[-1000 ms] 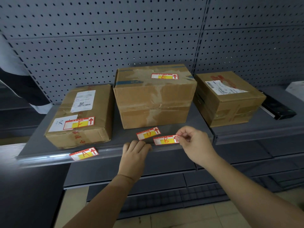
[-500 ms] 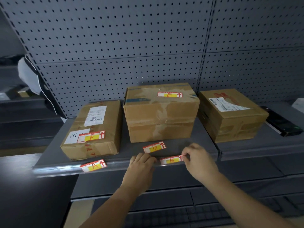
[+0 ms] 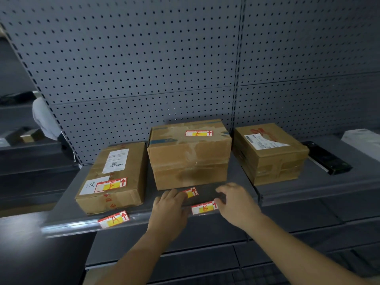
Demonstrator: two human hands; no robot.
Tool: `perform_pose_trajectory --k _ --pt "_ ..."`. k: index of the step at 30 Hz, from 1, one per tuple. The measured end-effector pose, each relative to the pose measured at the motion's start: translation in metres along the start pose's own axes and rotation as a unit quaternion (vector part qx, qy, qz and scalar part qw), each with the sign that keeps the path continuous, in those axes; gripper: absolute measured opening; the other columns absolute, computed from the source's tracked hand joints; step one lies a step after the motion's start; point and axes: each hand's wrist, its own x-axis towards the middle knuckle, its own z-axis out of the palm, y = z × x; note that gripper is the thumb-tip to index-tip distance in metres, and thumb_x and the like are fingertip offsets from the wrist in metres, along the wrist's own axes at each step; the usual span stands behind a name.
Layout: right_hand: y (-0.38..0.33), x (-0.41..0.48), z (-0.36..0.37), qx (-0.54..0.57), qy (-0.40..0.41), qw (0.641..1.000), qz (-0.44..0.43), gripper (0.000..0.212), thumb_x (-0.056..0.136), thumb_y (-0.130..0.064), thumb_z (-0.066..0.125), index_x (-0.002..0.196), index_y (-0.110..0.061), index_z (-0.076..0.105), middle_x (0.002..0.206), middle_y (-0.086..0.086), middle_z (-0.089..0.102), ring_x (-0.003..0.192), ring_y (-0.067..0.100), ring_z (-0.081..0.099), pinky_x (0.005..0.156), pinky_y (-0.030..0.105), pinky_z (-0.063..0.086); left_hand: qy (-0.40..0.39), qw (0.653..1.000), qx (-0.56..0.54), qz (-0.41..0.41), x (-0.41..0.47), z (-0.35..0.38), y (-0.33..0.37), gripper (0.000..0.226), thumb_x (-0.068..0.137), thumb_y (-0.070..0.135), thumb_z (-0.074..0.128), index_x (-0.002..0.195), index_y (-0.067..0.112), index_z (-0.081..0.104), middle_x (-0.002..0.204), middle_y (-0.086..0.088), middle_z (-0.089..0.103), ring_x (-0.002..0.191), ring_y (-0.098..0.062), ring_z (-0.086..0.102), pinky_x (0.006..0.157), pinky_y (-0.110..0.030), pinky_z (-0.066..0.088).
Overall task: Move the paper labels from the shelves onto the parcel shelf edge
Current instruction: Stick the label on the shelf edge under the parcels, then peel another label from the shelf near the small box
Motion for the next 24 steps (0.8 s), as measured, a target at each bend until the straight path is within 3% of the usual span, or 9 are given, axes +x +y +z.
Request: perform_pose_trajectory --k 5,8,11,15,19,24 --pt "-0.015 -0.002 -0.042 -0.014 0.012 1.000 -0.009 0.038 0.094 -0.037 0.059 0.126 -0.017 0.060 0.124 0.004 0.056 0.112 0.023 0.056 0.091 0.039 0.051 0.005 1.000 -0.008 -0.024 0.026 -0.036 0.035 0.028 0.090 0.046 0.056 0.114 0.033 0.058 0.118 0.010 0.057 0.106 -0.015 0.055 0.089 -0.038 0.044" --pt "-0.006 -0.012 -0.065 -0.025 0.051 0.998 0.005 0.036 0.093 -0.035 0.060 0.123 -0.017 0.061 0.120 0.005 0.056 0.109 0.023 0.057 0.089 0.037 0.051 0.014 1.000 -0.016 -0.001 0.039 -0.044 0.060 0.032 0.087 0.045 0.057 0.117 0.032 0.058 0.120 0.010 0.057 0.109 -0.016 0.054 0.090 -0.038 0.046" --pt "0.011 -0.032 -0.092 -0.033 0.086 0.995 0.046 0.036 0.091 -0.037 0.060 0.124 -0.021 0.061 0.118 0.003 0.057 0.104 0.020 0.058 0.085 0.034 0.052 0.011 0.998 -0.009 0.061 0.054 -0.047 0.092 0.035 0.088 0.050 0.053 0.117 0.032 0.058 0.119 0.008 0.058 0.109 -0.019 0.054 0.089 -0.038 0.046" --pt "0.041 -0.071 -0.132 -0.077 0.134 0.979 0.130 0.027 0.089 -0.039 0.059 0.111 -0.023 0.065 0.108 0.001 0.059 0.099 0.022 0.059 0.080 0.038 0.053 -0.005 0.986 -0.063 0.151 0.078 -0.044 0.145 0.029 0.086 0.050 0.057 0.106 0.030 0.058 0.104 0.007 0.057 0.100 -0.018 0.055 0.082 -0.039 0.049" --pt "0.063 -0.126 -0.169 -0.117 0.165 0.951 0.235 0.040 0.093 -0.038 0.055 0.131 -0.025 0.056 0.126 0.000 0.056 0.112 0.022 0.056 0.092 0.040 0.050 -0.013 0.966 -0.094 0.239 0.082 -0.040 0.209 0.027 0.087 0.050 0.057 0.106 0.030 0.058 0.103 0.009 0.055 0.099 -0.016 0.053 0.084 -0.040 0.047" --pt "0.077 -0.193 -0.197 -0.133 0.210 0.909 0.335 0.044 0.094 -0.043 0.054 0.135 -0.026 0.052 0.133 -0.003 0.053 0.117 0.019 0.053 0.098 0.037 0.047 -0.040 0.929 -0.154 0.335 0.070 -0.030 0.280 0.032 0.088 0.048 0.058 0.114 0.029 0.057 0.111 0.007 0.056 0.103 -0.016 0.053 0.085 -0.038 0.047"
